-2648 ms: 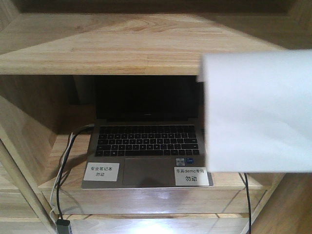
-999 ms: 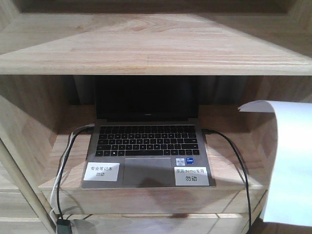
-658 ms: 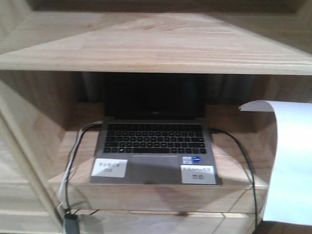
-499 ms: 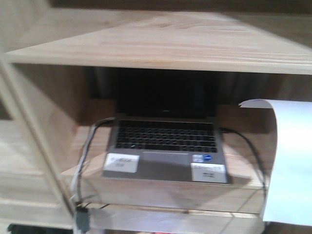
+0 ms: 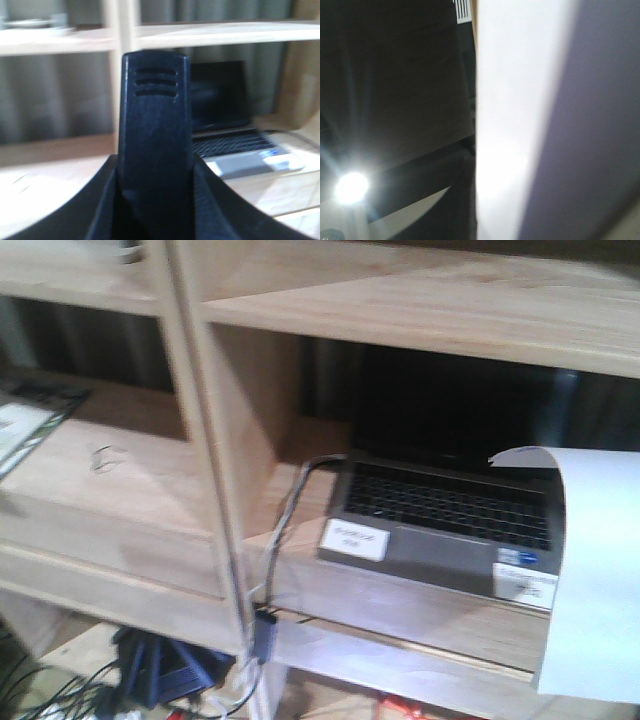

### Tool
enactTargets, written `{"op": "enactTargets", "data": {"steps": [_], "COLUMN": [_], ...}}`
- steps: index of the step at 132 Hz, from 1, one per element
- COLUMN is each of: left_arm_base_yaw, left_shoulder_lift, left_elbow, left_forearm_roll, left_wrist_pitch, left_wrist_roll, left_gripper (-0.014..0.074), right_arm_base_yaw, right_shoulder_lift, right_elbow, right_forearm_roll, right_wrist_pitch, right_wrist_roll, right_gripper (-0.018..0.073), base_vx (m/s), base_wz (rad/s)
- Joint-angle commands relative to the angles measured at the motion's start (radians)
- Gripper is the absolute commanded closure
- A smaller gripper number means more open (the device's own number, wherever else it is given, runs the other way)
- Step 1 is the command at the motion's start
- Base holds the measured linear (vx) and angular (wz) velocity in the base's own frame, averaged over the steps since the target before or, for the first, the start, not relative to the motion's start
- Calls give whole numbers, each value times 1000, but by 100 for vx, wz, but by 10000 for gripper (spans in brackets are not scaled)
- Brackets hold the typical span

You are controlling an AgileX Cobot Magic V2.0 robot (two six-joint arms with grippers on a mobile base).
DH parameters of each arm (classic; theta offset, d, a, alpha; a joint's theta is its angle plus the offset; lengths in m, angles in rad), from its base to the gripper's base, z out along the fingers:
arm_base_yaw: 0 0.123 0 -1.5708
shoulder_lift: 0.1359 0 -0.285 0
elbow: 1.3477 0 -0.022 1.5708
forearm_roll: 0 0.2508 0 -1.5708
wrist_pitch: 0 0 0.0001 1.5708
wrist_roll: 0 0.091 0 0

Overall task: Grab stapler and paper to desk for stapling
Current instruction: 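Drive the base toward the wooden desk holding stapler and paper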

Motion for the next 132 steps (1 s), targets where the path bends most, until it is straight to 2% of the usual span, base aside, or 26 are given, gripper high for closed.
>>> {"op": "enactTargets", "data": {"steps": [1,132], "left_arm_base_yaw": [-5,-5], "left_shoulder_lift": [16,16], "left_elbow": [-30,-30], "left_forearm_roll": [3,3], "left_wrist_pitch": [-123,-123], "left_wrist_roll": [0,0], "left_gripper": [603,603], "right_arm_base_yaw": [-6,-6], "right_shoulder_lift": [12,12], "right_elbow": [-24,-24], "right_forearm_roll": [-6,-6], "right_wrist_pitch": [-32,-35], "right_wrist_roll": [-3,-3], "right_gripper": [561,561], "base_vx": [-12,-14], "base_wz": [46,57]}}
